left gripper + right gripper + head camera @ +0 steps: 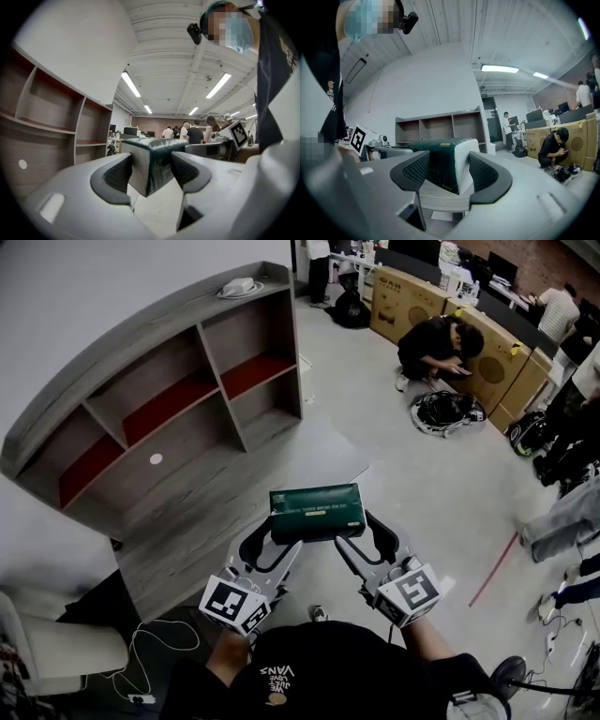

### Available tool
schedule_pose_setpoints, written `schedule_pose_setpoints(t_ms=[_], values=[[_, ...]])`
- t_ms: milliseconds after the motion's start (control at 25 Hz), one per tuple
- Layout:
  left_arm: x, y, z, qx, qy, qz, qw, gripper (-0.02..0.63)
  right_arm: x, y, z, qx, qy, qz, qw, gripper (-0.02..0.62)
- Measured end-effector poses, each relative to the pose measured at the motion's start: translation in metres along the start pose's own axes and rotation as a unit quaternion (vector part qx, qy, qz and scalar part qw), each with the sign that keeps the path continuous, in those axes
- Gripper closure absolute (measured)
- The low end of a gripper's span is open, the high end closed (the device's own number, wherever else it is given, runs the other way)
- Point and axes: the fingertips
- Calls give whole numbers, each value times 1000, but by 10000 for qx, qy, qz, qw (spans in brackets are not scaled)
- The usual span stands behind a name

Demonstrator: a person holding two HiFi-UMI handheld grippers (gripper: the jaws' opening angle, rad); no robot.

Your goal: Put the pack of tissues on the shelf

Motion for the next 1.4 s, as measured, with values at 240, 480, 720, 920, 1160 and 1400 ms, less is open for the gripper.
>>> schedule_pose_setpoints(t_ms=[240, 480, 720, 920, 1160, 1400], values=[[-30, 28, -3, -110, -104, 102, 9998, 317, 26, 35, 2, -104, 117, 62, 9999, 337], [-50, 43, 3, -49, -66, 70, 9999, 316, 38, 56, 6, 7, 87, 28, 10000, 337], [-126, 90, 15, 12, -59, 4, 10000, 316, 71, 137, 24, -12, 21, -13, 10000, 337], [-136, 95, 16, -5, 35, 22, 10000, 316, 76, 147, 23, 0, 43, 30, 10000, 337], [-212, 122, 16, -23, 33, 51, 10000, 316, 93, 227, 24, -42, 71, 50, 10000, 337], [-208, 120, 21, -21, 10, 368, 9993, 317, 94, 230, 31, -31, 46, 357, 9993, 337]])
Point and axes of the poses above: the fingertips, and each gripper's own axes: y forward along the fingers, x to its right, z out of its top, and after that the axes turned 15 degrees about -z, right-handed
